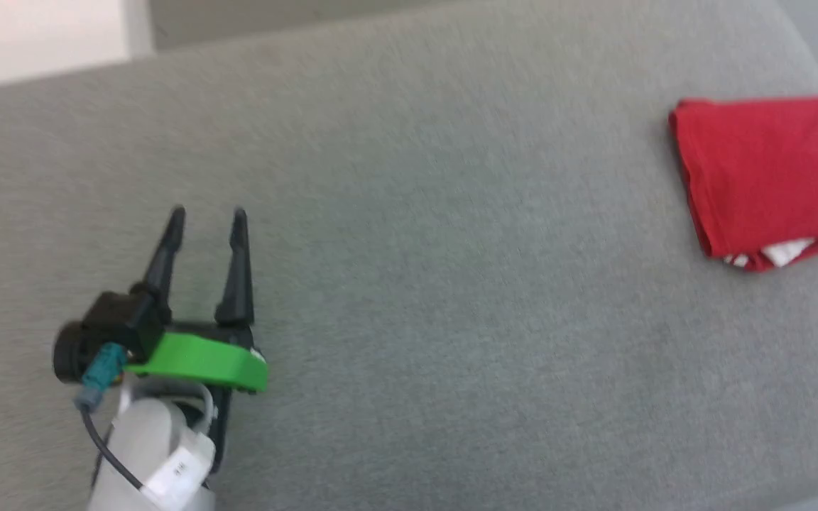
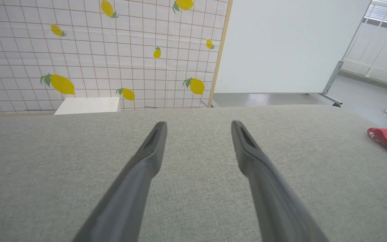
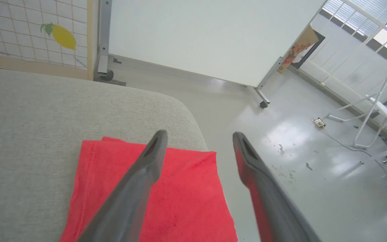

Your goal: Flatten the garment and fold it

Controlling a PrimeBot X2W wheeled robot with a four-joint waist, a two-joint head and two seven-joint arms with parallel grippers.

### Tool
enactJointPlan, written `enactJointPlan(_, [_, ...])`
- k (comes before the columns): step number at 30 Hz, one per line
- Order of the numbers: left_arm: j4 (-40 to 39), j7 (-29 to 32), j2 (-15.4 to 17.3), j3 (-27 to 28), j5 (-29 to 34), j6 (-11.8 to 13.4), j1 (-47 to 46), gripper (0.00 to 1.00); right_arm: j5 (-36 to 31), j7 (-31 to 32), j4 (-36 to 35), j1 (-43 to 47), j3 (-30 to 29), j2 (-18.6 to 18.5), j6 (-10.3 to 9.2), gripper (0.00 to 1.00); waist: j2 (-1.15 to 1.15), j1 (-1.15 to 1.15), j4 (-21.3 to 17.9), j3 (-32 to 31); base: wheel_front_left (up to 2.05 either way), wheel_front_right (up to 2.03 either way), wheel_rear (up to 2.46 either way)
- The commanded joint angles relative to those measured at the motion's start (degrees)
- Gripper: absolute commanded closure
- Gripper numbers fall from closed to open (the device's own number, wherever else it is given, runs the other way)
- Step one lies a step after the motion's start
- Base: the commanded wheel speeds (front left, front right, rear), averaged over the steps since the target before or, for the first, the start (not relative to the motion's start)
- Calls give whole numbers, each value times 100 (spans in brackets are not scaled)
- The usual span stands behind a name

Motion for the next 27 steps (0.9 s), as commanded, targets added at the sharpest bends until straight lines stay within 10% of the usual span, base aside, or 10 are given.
enactJointPlan(1, [74, -41, -33, -21, -81, 6, 120, 0, 170, -92, -226, 233, 43, 132, -11, 0, 0, 0, 696, -1029, 0, 0, 0])
enactJointPlan(14, [608, -42, -158, -76, -244, -3, 457, 0, 1088, -562, -2460, 2258, 638, 1386, -11, 0, 0, 0, 1245, -1585, 0, 0, 0])
enactJointPlan(27, [880, -42, -224, -168, -173, -11, 666, 0, 1180, -1174, -2373, 3335, 849, 1822, -11, 0, 0, 0, 1505, -1838, 0, 0, 0])
